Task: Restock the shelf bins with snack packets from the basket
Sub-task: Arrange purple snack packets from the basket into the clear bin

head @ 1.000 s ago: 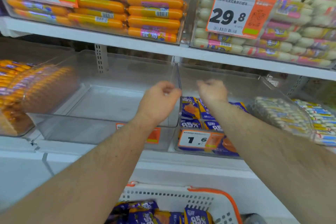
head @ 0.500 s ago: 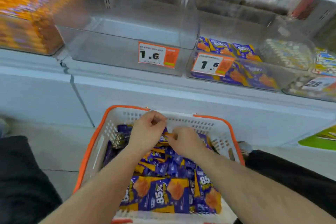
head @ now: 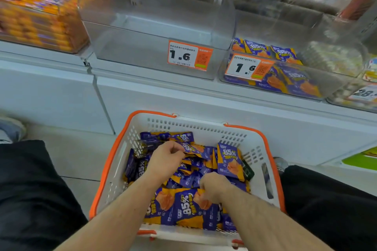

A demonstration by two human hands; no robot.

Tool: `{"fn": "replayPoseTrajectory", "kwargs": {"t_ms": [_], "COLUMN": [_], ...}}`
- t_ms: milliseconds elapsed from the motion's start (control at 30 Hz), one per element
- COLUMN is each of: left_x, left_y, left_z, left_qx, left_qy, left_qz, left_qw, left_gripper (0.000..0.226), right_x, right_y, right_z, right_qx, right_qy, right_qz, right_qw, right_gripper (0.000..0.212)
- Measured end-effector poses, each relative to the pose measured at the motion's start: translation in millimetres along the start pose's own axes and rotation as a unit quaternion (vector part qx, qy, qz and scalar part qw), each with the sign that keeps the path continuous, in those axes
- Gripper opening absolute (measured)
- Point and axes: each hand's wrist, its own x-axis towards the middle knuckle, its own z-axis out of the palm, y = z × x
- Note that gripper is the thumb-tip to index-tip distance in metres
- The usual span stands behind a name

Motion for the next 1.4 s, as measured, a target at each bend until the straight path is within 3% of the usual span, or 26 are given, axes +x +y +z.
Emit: {"fn": "replayPoseTrajectory", "kwargs": {"t_ms": [100, 167, 300, 400, 533, 567, 633, 700, 767, 867, 967, 1033, 1100, 1167, 1233, 1333, 1400], "left_x": [-0.3, -0.7, -3.3, -1.5, -3.1, -3.1, -3.4, -4.8, -6.7, -6.7, -6.3, -4.7, 4.6, 25.8, 51.0, 87.9, 107.6], "left_y": [-5.0, -5.0, 6.5, 17.7, 46.5, 54.8, 72.2, 89.9, 107.5, 136.9, 167.6, 187.1, 205.6, 224.0, 245.1, 279.7, 300.1], "left_z": [-0.8, -1.9, -1.0, 3.4, 10.6, 10.4, 7.3, 2.3, -1.2, -2.4, 2.5, 6.8, 8.2, 4.1, -3.5, -7.5, -4.8], "left_qx": [0.003, -0.009, -0.139, -0.235, -0.334, -0.348, -0.353, -0.343, -0.336, -0.325, -0.318, -0.293, -0.249, -0.146, -0.022, 0.166, 0.258], "left_qy": [0.008, 0.027, 0.042, 0.002, -0.029, -0.024, -0.011, 0.0, 0.003, -0.006, -0.033, -0.062, -0.037, 0.064, 0.168, 0.228, 0.206], "left_qz": [-0.025, -0.041, -0.082, -0.095, -0.019, 0.009, 0.061, 0.105, 0.135, 0.165, 0.189, 0.214, 0.27, 0.361, 0.43, 0.413, 0.356], "left_qw": [1.0, 0.999, 0.986, 0.967, 0.942, 0.937, 0.934, 0.933, 0.932, 0.931, 0.929, 0.93, 0.929, 0.919, 0.887, 0.866, 0.874], "left_gripper": [0.011, 0.027, 0.058, 0.058, 0.012, 0.015, 0.022, 0.023, 0.023, 0.026, 0.032, 0.03, 0.018, 0.022, 0.03, 0.043, 0.053], "right_x": [-0.9, -8.7, -35.4, -42.4, -57.4, -61.1, -69.5, -81.9, -98.1, -109.8, -111.5, -116.0, -122.0, -129.1, -129.1, -109.2, -90.0], "right_y": [17.7, 31.7, 49.9, 56.4, 46.1, 42.5, 37.3, 33.6, 30.3, 29.5, 34.6, 43.3, 58.3, 78.4, 104.5, 141.6, 159.2], "right_z": [-20.5, -42.1, -93.0, -111.3, -130.7, -136.0, -146.0, -154.1, -162.5, -170.5, -181.9, -193.1, -206.5, -223.7, -242.8, -273.4, -291.3], "right_qx": [0.091, 0.158, 0.278, 0.45, 0.631, 0.64, 0.589, 0.488, 0.369, 0.274, 0.283, 0.303, 0.313, 0.323, 0.342, 0.37, 0.378], "right_qy": [0.008, 0.047, 0.155, 0.199, 0.186, 0.205, 0.291, 0.385, 0.469, 0.541, 0.589, 0.614, 0.643, 0.658, 0.644, 0.602, 0.569], "right_qz": [0.023, 0.018, 0.003, -0.004, -0.03, -0.034, -0.03, -0.026, -0.064, -0.128, -0.109, -0.086, -0.071, -0.041, -0.001, 0.062, 0.103], "right_qw": [0.996, 0.986, 0.948, 0.87, 0.753, 0.74, 0.753, 0.783, 0.8, 0.784, 0.749, 0.723, 0.696, 0.679, 0.685, 0.705, 0.723], "right_gripper": [0.023, 0.02, 0.022, 0.028, 0.018, 0.015, 0.006, 0.043, 0.063, 0.073, 0.07, 0.065, 0.061, 0.053, 0.048, 0.044, 0.041]}}
